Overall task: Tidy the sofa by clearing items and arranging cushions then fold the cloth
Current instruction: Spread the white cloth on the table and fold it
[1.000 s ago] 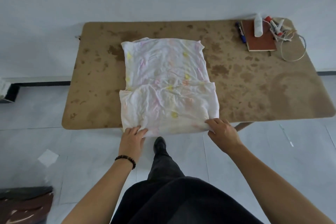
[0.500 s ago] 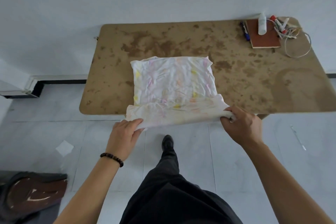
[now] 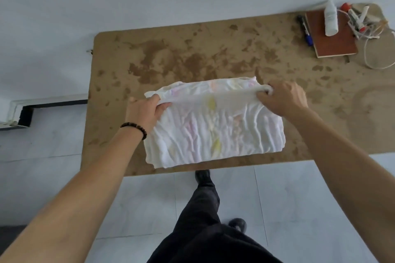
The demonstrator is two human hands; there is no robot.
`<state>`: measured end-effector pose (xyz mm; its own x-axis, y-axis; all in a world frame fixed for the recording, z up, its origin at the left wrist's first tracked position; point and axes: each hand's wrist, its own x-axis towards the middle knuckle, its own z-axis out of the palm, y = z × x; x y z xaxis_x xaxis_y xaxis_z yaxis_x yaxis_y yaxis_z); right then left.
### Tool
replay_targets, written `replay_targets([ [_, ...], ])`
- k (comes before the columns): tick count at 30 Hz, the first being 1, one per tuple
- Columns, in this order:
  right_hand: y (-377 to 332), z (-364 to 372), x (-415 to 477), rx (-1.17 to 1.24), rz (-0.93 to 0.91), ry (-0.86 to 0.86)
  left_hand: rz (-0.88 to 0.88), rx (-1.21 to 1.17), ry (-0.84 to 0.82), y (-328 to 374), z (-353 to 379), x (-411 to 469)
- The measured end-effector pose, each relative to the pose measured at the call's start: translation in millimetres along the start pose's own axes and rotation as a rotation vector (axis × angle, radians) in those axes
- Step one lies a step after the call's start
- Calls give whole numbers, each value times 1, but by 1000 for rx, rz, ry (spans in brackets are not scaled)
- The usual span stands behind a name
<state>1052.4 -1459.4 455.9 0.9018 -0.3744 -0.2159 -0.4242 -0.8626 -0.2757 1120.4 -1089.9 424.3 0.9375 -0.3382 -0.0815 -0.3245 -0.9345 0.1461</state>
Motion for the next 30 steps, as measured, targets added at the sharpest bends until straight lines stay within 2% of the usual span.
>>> replay_targets([
  [2, -6, 16, 40, 0, 17, -55, -5, 28, -54, -11, 18, 40],
  [8, -8, 71, 121, -22, 112, -122, 62, 41, -80, -38, 73, 121],
  [12, -5, 105, 133, 50, 197, -119, 33, -22, 2, -48, 104, 126],
  [16, -10, 121, 136, -37, 235, -32, 29, -68, 75, -51, 119, 123],
  [23, -24, 107, 133, -103, 245, -89, -19, 34, 10, -38, 97, 127],
  [25, -37, 104, 117, -173, 143, 31, -144, 117, 21, -25, 83, 118],
  [27, -60, 108, 87, -133, -52, 196, -210, 58, 114, 3, 70, 97],
  [28, -75, 114, 71, -83, -160, 216, -170, 3, 135, 21, 66, 84],
  [30, -98, 134, 46, -54, -344, 103, -48, -23, 60, 56, 75, 58],
])
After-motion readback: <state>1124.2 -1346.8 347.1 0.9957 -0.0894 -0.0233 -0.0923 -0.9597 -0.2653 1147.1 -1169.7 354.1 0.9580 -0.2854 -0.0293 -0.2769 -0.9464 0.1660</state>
